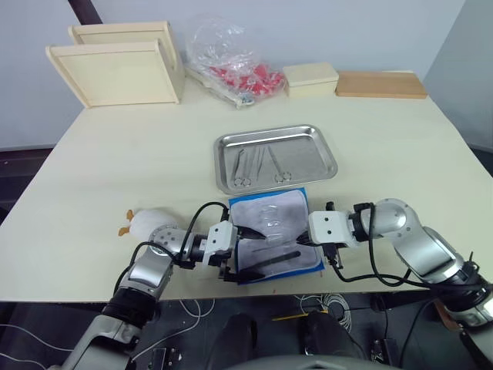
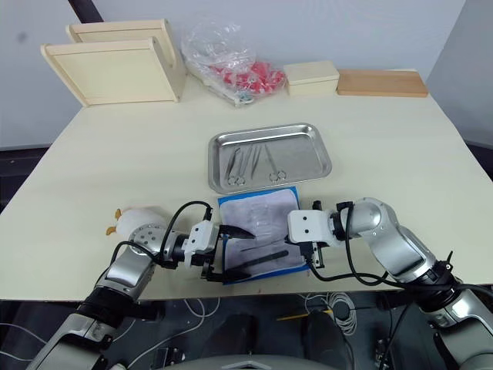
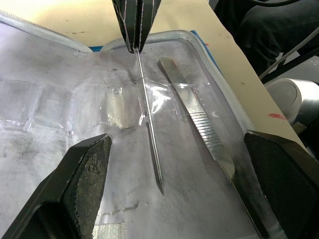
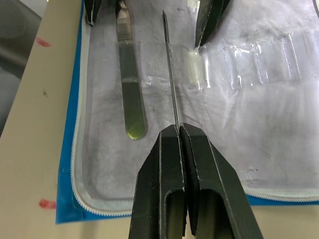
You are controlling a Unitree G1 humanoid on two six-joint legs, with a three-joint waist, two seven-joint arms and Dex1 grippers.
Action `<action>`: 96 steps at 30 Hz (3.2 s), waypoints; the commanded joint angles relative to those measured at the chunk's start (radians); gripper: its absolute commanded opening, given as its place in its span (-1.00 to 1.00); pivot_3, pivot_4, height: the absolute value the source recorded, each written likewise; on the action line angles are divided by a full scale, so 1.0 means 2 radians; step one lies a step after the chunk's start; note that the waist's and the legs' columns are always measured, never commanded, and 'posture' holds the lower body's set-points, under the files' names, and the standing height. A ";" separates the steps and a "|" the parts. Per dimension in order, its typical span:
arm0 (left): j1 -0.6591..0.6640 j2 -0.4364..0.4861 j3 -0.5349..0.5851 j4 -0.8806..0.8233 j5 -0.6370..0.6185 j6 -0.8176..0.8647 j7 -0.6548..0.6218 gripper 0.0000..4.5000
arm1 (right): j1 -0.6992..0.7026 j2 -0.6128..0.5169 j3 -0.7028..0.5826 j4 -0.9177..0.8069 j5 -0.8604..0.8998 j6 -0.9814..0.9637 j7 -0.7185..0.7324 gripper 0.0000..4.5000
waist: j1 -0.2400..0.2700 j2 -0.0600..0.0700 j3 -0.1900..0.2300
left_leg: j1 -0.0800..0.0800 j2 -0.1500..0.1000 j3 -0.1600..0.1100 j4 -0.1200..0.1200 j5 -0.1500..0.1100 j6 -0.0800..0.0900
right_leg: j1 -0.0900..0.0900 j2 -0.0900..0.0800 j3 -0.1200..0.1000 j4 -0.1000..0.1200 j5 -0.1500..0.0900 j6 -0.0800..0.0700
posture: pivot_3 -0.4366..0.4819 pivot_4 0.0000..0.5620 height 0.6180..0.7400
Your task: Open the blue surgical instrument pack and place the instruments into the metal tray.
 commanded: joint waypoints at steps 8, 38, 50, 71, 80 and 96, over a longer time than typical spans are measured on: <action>0.018 0.001 -0.021 0.037 0.031 0.012 0.002 1.00 | -0.005 -0.038 -0.035 -0.018 0.009 -0.027 0.011 -0.98 | 0.001 0.000 0.000 | -0.001 0.000 0.000 0.000 0.000 0.000 | 0.000 0.000 0.000 -0.001 0.000 0.000 | -0.05 -0.47 1.00; 0.013 -0.002 -0.024 0.048 0.032 0.004 0.001 1.00 | 0.014 -0.134 -0.147 0.002 0.092 -0.052 0.059 -0.98 | 0.002 0.001 0.001 | -0.003 0.000 0.000 0.000 0.000 0.000 | 0.000 -0.001 -0.002 -0.003 0.000 0.000 | -0.05 -0.47 1.00; 0.017 -0.002 -0.024 0.045 0.032 0.005 0.003 1.00 | -0.009 -0.027 -0.183 -0.006 0.152 0.109 -0.070 -0.98 | 0.002 0.002 0.001 | -0.003 0.000 -0.001 0.000 0.000 0.000 | 0.000 -0.001 -0.002 -0.003 0.000 0.000 | -0.05 -0.47 1.00; 0.031 -0.008 -0.020 0.035 0.033 0.015 0.021 1.00 | -0.172 0.178 -0.150 0.225 0.084 0.193 -0.313 -0.98 | 0.000 0.004 0.000 | -0.003 -0.001 0.000 0.000 0.000 0.000 | -0.001 0.000 -0.002 -0.003 0.003 0.000 | -0.05 -0.47 1.00; 0.034 -0.006 -0.017 0.030 0.030 0.018 0.024 1.00 | -0.230 0.251 -0.164 0.344 0.072 0.200 -0.375 -0.98 | 0.000 0.005 -0.001 | -0.005 -0.001 0.000 0.000 0.000 0.000 | -0.002 0.000 -0.002 -0.003 0.003 0.000 | -0.05 -0.47 1.00; 0.042 -0.007 -0.011 0.019 0.031 0.024 0.029 1.00 | -0.281 0.302 -0.189 0.503 0.058 0.156 -0.421 -0.98 | -0.006 0.005 -0.001 | -0.005 -0.001 0.000 0.000 0.000 0.000 | -0.002 0.000 -0.001 -0.002 0.003 0.000 | -0.05 -0.47 1.00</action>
